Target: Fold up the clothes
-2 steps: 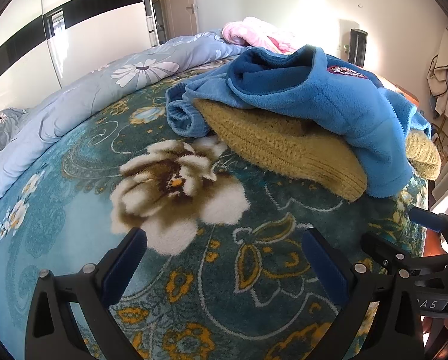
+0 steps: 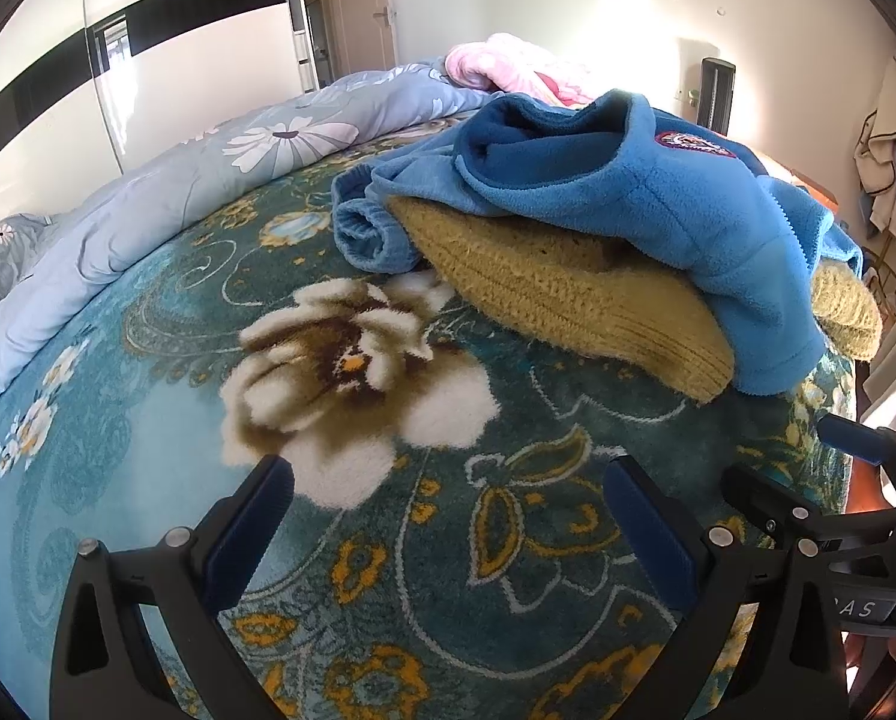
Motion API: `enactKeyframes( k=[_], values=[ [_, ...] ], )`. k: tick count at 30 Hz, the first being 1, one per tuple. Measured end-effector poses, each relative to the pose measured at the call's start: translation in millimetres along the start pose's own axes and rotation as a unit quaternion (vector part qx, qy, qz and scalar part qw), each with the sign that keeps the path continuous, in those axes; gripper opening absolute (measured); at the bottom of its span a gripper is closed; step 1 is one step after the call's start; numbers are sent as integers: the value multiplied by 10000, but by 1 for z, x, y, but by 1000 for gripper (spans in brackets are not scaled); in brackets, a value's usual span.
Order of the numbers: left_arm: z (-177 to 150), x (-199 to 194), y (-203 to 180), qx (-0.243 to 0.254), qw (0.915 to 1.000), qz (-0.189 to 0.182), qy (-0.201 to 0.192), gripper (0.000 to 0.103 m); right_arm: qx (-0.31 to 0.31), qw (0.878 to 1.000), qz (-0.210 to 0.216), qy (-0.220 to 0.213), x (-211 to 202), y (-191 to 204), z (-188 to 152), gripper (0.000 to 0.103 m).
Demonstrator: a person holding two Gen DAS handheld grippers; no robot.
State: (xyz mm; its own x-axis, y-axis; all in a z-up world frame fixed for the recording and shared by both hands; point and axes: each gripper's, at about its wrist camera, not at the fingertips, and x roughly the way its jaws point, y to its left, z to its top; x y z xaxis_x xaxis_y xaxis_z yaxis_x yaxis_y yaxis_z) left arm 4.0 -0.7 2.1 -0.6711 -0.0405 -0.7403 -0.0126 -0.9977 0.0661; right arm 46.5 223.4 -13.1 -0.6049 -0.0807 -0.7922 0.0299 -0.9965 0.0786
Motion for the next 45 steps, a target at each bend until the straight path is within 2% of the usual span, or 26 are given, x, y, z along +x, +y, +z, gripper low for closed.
enactKeyframes(
  k=[20,36,39,41,43,45],
  values=[
    [-6,3,2,-5,9999,-30,106,103,45,10000,10,-1,-1,-4,-4,103],
    [-8,0,1,-1,9999,-30,108,103,97,9999,28,1,3,-32,-6,103],
    [-7,0,1,-11,9999,-33,121,103,79,10000,-4,0,9,-18,-6,103],
    [-8,0,2,-21,9999,-35,136,103,69,10000,-12,1,9,-23,-8,103],
    [-8,-1,1,-30,9999,-40,140,103,41,10000,-39,-22,-14,-13,-13,103],
    [-7,-2,1,-28,9999,-41,139,103,31,10000,-64,-2,7,15,-3,103]
  ],
)
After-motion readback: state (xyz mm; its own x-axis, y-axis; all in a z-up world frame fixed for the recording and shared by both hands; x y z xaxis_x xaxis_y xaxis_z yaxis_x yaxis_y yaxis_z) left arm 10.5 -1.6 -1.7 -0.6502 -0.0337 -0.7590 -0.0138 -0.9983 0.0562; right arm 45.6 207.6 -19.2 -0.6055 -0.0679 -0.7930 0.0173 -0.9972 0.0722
